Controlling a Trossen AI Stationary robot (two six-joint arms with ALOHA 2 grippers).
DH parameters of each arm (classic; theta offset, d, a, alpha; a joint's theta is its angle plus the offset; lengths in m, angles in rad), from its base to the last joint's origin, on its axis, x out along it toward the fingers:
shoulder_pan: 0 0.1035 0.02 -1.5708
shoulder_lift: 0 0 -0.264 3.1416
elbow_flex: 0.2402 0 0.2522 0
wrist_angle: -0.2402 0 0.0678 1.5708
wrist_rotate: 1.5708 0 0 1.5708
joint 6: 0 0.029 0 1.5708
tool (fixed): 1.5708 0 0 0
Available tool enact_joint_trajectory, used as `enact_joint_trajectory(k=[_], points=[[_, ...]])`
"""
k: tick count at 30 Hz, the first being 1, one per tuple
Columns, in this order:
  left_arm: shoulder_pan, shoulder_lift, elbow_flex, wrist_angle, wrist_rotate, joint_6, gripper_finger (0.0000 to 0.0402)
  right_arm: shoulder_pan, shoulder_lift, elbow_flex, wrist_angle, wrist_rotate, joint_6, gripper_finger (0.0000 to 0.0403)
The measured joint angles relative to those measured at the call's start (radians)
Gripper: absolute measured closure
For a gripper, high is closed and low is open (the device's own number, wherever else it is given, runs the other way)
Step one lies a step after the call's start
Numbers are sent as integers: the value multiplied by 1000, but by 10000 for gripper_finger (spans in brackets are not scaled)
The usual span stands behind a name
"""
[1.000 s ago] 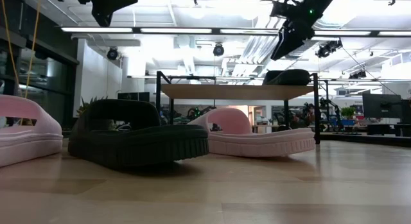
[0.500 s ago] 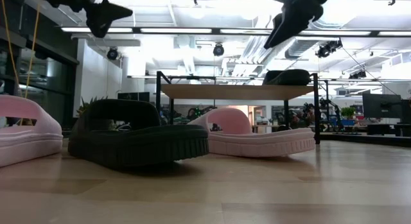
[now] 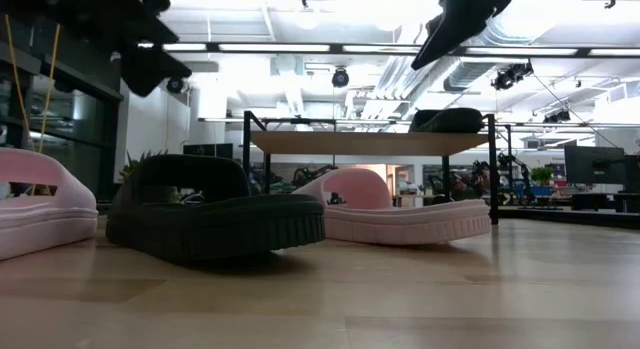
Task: Pick and place slides into the shelf
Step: Put the black slipper on the shelf
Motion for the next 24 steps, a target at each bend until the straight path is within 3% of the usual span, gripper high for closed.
enact_joint_trajectory(k=[11, 17, 24], points=[[0, 186, -8, 36, 28, -69, 176, 49, 0, 0, 0, -1, 12, 180], [0, 305, -8, 119, 119, -77, 176, 49, 0, 0, 0, -1, 9, 180], [0, 468, -8, 164, 151, -122, 176, 49, 0, 0, 0, 0, 5, 180]])
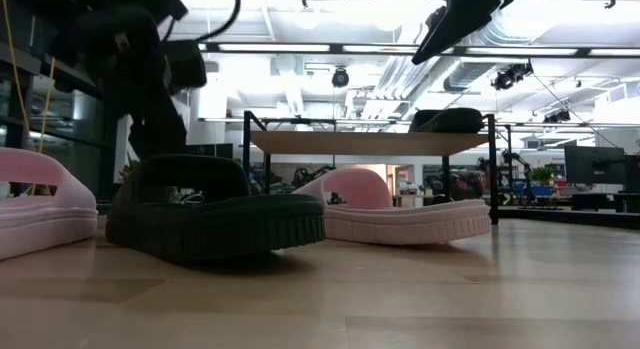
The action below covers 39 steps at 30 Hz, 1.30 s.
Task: Pick and place slides into the shelf
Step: Put the black slipper on the shelf
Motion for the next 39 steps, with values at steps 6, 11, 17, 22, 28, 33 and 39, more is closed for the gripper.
enact_joint_trajectory(k=[6, 11, 17, 22, 28, 33, 39], points=[[0, 92, 0, 97, 83, 0, 176, 0, 0, 0, 0, 0, -1, 180], [0, 128, 0, 108, 105, -2, 176, 0, 0, 0, 0, 0, 0, 180], [0, 147, -1, 110, 102, -22, 176, 0, 0, 0, 0, 0, 19, 180], [-11, 147, -1, 112, 102, -28, 176, 0, 0, 0, 0, 0, 18, 180], [-57, 147, -1, 117, 102, -28, 176, 0, 0, 0, 0, 0, 18, 180], [-68, 147, -1, 118, 88, -51, 176, 0, 0, 0, 0, 0, 19, 180], [-65, 147, -1, 119, 60, -69, 176, 0, 0, 0, 1, 0, 21, 180]])
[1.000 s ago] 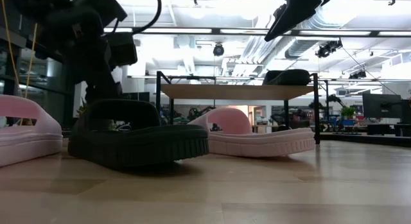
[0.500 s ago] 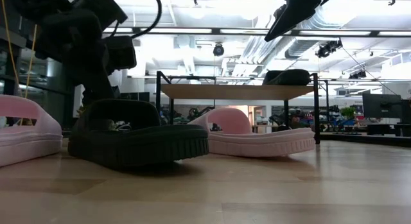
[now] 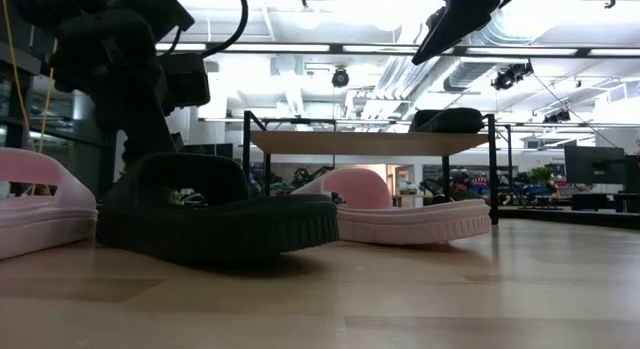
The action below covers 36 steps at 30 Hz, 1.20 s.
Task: Pick and place slides into the shelf
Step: Put the black slipper on the shelf
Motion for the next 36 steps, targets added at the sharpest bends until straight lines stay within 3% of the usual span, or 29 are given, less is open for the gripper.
enact_joint_trajectory(k=[13, 20, 30, 36], points=[[0, 39, 1, 33, -1, -16, 176, 45, 0, 0, 9, 6, -3, 180], [0, 175, 2, 190, 93, -13, 176, 65, 0, 0, 23, 6, -5, 180], [0, 195, 26, 250, 139, 13, 177, 65, 0, 0, 23, 60, -3, 180], [0, 195, 28, 250, 140, 24, 232, 65, 0, 0, 23, 60, 18, 180]])
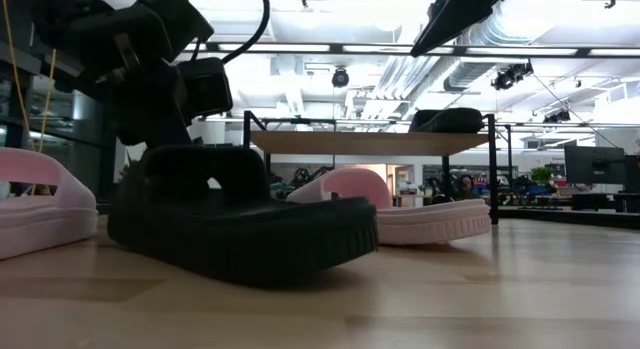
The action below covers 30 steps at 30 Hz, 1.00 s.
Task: Pick and place slides into the shelf
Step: Put the black slipper on the shelf
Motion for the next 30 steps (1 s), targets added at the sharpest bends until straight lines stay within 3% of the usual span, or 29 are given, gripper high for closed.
enact_joint_trajectory(k=[8, 10, 15, 20, 30], points=[[0, 0, 1, 5, 23, 38, 374, 30, 13, 0, 0, -2, 4, 180], [1, -1, 2, 6, 25, 45, 392, 47, 28, 0, 0, -2, 4, 180], [1, -1, 14, 15, 29, 48, 378, 99, 92, 0, 0, 41, 2, 180], [0, -1, 51, 15, 49, 55, 396, 167, 148, 0, 17, 134, -15, 180], [0, 0, 139, -18, 78, 108, 389, 355, 148, 0, 92, 448, -129, 180]])
